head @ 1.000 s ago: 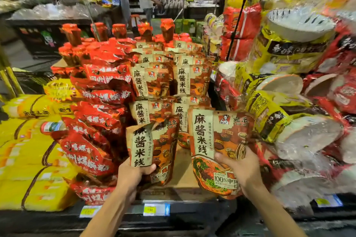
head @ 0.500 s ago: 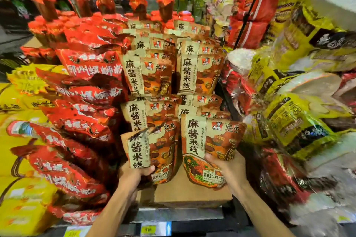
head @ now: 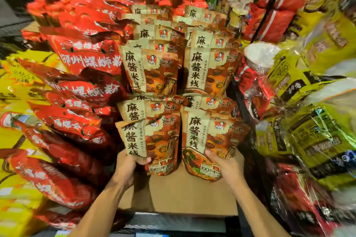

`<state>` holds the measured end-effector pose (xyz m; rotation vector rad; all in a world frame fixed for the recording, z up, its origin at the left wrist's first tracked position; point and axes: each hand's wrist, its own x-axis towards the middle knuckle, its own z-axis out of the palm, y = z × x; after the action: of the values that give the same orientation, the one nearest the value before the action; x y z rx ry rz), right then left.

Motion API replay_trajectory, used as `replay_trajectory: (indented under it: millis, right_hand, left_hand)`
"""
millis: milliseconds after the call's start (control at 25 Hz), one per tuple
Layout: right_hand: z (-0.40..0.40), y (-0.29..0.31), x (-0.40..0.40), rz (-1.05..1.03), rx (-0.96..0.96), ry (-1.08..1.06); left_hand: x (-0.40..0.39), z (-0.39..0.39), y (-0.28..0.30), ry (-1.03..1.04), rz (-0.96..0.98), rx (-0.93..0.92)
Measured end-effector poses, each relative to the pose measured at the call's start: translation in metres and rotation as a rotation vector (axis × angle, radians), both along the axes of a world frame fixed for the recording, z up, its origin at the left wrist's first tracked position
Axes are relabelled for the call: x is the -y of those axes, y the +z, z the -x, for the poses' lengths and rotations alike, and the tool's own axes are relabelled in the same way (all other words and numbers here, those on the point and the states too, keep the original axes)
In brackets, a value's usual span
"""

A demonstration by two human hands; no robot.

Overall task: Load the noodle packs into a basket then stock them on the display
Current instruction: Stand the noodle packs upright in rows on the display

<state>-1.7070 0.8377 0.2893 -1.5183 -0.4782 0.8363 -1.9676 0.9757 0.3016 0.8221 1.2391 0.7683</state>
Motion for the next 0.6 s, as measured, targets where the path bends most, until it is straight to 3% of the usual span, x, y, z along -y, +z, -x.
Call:
replay_trajectory:
  millis: [160,320,600]
  right_hand:
    - [-0.003,-0.006,-0.015,0.007,-0.017,0.005]
    - [-0.019,-0.008,-0.012,0.082,0.061,0.178]
    - [-0.017,-0.008,0.015,0.088,0.149,0.264]
  left_hand:
    - [-0.024,-0.009,-0.007,0.018,-0.030,-0.014]
    - [-0.031,-0.007,-0.005,-0.085,-0.052,-0.037]
    - [-0.012,-0.003,-0.013,-0.079,-0.062,-0.222]
